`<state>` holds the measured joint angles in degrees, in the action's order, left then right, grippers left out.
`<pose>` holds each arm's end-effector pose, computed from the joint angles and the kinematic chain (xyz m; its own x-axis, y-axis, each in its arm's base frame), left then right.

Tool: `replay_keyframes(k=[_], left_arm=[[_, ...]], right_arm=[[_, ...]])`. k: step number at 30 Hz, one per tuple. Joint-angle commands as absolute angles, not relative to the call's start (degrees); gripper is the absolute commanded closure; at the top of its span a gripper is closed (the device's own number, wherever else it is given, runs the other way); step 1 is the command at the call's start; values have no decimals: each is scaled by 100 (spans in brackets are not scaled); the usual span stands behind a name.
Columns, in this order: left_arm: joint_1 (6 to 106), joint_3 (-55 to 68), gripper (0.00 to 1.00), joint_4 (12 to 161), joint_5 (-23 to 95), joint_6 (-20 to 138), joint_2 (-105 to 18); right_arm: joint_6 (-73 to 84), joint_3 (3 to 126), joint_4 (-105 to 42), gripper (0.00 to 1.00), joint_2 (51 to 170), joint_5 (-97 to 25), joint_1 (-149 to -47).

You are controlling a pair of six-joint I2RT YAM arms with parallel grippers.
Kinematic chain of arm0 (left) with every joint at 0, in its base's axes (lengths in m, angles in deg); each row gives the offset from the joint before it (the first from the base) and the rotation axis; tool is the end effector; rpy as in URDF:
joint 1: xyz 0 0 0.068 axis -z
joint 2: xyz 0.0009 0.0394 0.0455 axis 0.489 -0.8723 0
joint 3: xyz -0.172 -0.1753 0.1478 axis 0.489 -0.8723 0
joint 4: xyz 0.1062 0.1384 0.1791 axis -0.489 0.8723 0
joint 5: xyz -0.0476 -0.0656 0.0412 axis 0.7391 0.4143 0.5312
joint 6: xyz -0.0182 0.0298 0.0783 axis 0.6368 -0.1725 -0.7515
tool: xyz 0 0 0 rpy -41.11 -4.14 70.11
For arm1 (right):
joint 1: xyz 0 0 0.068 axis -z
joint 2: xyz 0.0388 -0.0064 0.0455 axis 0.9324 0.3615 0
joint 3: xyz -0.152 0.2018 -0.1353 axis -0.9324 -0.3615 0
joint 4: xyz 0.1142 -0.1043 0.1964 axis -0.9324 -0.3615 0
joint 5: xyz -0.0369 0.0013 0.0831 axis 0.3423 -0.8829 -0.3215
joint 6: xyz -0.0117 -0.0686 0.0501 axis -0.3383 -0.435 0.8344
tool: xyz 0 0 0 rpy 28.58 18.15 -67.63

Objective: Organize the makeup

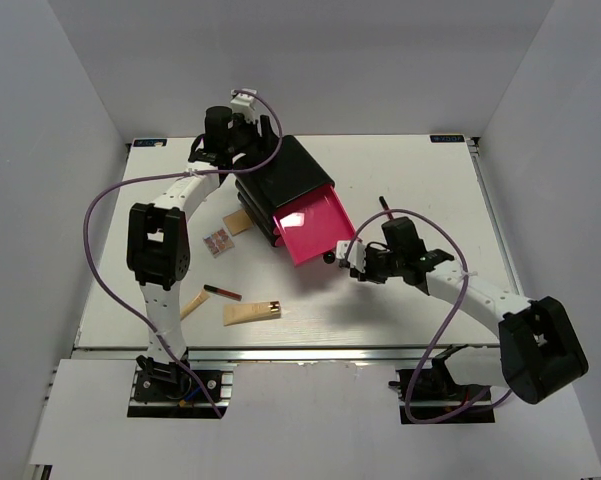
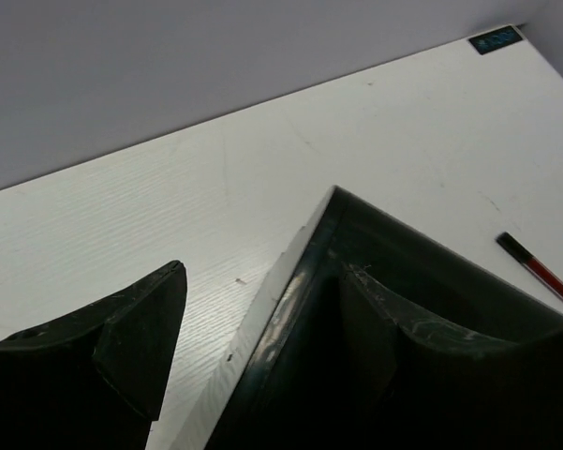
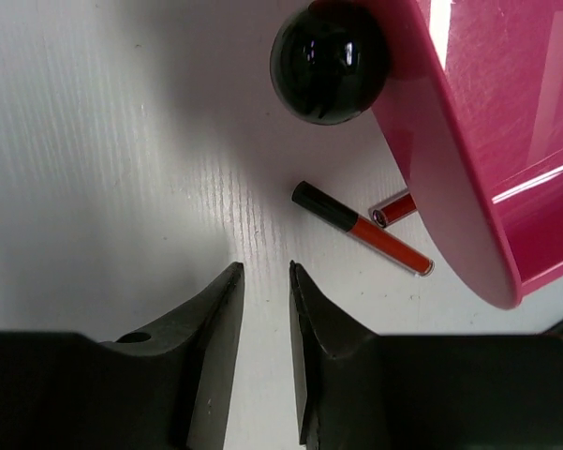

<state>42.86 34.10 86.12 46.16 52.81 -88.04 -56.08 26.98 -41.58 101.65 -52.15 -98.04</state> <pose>0.5166 -0.1498 0.2851 -0.3481 -0.0089 -0.9374 0.4873 0.8526 -0.1890 0.2153 0.1556 0.1961 0.2138 -0.7363 -0.6420 -0.9058 0.0966 -0.4124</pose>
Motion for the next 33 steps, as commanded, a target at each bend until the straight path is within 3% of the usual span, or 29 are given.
replay_keyframes(k=[1, 5, 16, 26, 30, 33], left_arm=[[4264, 3370, 25, 8460, 5413, 5357, -8506], [4228, 3369, 31, 8723, 5774, 5384, -8603], [4193, 2913, 32, 8742, 6169, 5401, -8673], [4088, 2780, 29, 8338, 5854, 5796, -8559], [3834, 3017, 24, 7837, 5424, 6402, -8454], [3666, 3386, 20, 7740, 5081, 6797, -8357]], right_arm=[[-5769, 2961, -3689, 68, 10335, -5440, -9781], [-5761, 3075, -3364, 69, 10599, -5431, -9781], [-5550, 4103, -2317, 68, 11382, -5132, -9764], [-5515, 4316, -2982, 66, 11453, -5107, -9755], [-5593, 3851, -3643, 61, 10987, -5264, -9545], [-6005, 3351, -4310, 47, 10460, -5851, -9395]])
